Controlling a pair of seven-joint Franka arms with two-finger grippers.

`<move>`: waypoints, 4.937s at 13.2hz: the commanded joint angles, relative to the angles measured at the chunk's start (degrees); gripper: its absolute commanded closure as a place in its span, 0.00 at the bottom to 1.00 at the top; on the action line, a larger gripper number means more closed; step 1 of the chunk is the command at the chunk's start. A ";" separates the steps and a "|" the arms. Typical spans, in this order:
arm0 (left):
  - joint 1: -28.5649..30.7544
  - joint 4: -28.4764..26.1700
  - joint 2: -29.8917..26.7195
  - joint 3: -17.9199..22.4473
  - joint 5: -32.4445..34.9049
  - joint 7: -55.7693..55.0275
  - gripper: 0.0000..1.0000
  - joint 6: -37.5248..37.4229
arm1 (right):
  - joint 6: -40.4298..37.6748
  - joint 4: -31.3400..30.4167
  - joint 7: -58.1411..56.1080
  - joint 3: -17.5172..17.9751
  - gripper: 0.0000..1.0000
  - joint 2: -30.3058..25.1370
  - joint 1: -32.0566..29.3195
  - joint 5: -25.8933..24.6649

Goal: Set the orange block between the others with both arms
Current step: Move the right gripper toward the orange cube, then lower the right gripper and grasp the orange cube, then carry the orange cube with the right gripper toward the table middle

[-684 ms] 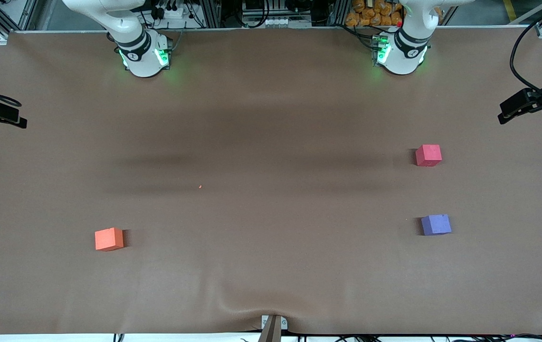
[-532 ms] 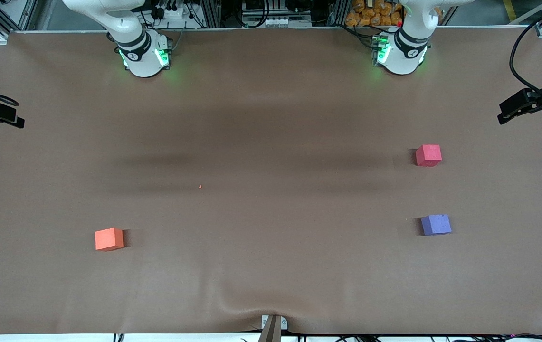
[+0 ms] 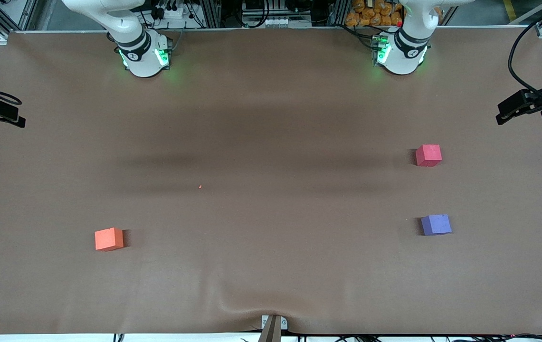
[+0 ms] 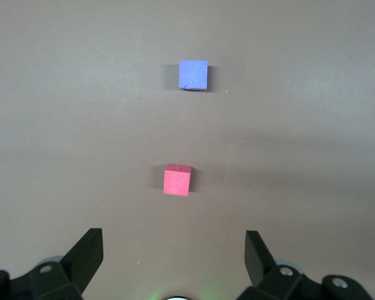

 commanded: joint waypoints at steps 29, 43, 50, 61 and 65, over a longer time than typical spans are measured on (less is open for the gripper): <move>0.62 -4.25 -1.06 -1.66 -1.58 0.92 0.00 1.58 | 62.60 -7.87 -11.26 2.86 0.00 38.59 1.14 7.05; 0.88 -5.39 -1.32 -3.59 -3.33 0.75 0.00 3.60 | 62.96 -7.16 -9.43 11.55 0.61 36.22 -0.09 10.66; 0.71 -5.75 0.44 -3.51 -3.34 -0.75 0.00 5.80 | 58.20 -7.34 14.65 12.62 0.60 32.35 18.59 24.35; 0.62 -7.24 0.08 -3.68 -3.34 -0.75 0.00 5.89 | 72.88 -6.99 32.60 11.47 0.47 38.23 41.65 36.85; 0.53 -7.59 0.17 -3.77 -3.34 -0.75 0.00 5.89 | 79.28 -6.99 32.60 11.47 0.20 40.78 43.50 36.76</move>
